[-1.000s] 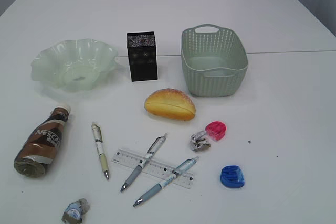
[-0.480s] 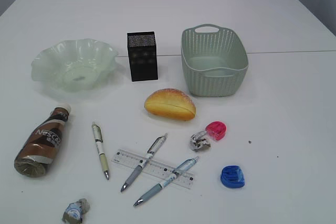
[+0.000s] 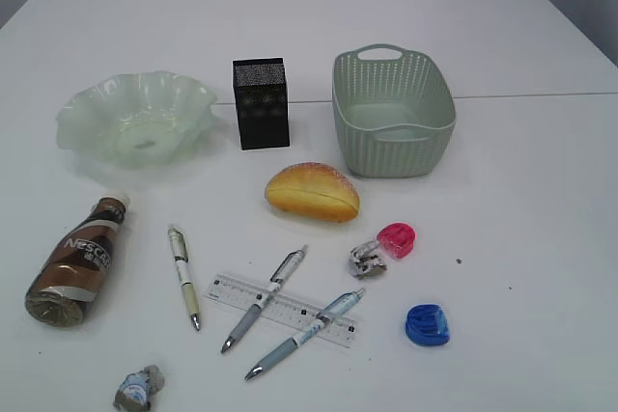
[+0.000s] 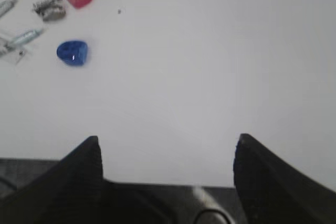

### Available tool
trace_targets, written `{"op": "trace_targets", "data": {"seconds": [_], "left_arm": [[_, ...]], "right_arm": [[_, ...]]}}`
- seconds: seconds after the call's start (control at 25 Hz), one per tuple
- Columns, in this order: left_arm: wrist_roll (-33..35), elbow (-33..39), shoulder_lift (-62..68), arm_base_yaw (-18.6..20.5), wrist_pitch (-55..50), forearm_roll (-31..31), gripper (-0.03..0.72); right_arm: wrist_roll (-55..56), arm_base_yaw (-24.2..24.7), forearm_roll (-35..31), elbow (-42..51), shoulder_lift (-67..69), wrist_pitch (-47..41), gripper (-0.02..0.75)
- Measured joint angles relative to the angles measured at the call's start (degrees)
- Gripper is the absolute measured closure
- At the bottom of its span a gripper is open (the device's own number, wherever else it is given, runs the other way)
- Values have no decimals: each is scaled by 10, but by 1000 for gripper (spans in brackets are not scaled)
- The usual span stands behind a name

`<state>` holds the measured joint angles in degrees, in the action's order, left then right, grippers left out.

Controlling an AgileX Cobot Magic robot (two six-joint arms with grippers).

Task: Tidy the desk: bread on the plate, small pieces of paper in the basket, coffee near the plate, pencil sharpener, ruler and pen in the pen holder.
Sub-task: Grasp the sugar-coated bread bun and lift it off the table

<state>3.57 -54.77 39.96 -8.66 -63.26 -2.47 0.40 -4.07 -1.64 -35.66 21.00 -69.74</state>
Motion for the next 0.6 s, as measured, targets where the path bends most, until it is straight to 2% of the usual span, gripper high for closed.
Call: {"op": "trace_targets", "data": {"seconds": [0.16, 0.36, 0.6], "left_arm": [[7, -62, 73, -13, 4, -2, 254], [19, -141, 165, -38, 4, -3, 254], [49, -221, 292, -96, 5, -18, 254]], "right_arm": [[-4, 0, -52, -36, 154, -16, 168], [-21, 0, -85, -138, 325, -17, 168], [-22, 0, -109, -242, 452, -14, 169]]}}
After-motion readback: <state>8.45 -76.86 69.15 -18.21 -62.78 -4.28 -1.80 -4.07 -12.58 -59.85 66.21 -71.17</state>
